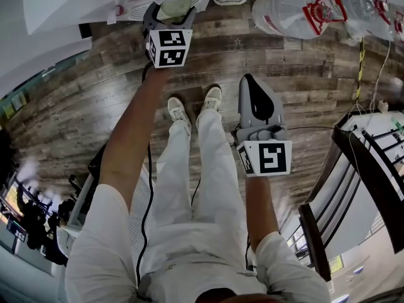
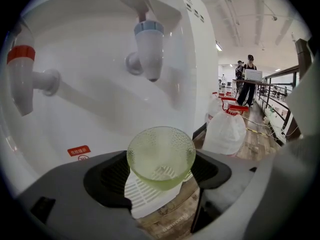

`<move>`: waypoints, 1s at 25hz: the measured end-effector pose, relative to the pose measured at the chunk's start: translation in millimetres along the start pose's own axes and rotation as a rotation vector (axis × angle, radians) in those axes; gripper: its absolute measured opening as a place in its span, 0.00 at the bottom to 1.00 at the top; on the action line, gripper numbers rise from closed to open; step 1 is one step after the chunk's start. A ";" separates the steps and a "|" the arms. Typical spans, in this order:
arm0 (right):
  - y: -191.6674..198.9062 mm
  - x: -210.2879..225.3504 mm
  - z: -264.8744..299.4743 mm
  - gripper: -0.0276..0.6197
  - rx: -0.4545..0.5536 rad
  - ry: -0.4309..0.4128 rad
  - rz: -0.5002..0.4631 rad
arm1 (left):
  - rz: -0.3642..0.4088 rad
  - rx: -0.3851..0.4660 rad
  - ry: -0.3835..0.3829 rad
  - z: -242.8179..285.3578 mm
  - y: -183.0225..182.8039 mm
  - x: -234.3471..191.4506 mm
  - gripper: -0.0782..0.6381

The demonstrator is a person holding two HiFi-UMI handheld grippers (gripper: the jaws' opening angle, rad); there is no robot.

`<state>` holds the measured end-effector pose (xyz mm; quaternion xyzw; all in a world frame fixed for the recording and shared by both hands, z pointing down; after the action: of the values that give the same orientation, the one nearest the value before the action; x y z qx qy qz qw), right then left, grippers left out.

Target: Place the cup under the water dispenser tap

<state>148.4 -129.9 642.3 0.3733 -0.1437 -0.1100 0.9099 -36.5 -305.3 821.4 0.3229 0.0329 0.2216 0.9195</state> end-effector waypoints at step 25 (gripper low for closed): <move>-5.6 -6.0 -17.1 0.04 0.020 0.007 -0.007 | -0.067 0.013 0.032 -24.5 -11.5 -2.4 0.69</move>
<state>148.2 -120.9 625.7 0.3832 -0.1405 -0.1105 0.9062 -39.2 -300.1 794.9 0.3242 0.0597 0.1956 0.9236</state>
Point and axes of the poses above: the fingertips, and each gripper's own axes: z forward along the fingers, x to its right, y out of its underside, the point moved 7 cm from there along -z, backward along the fingers, and after that the axes turned 15 degrees about -x, right-handed, at the moved point
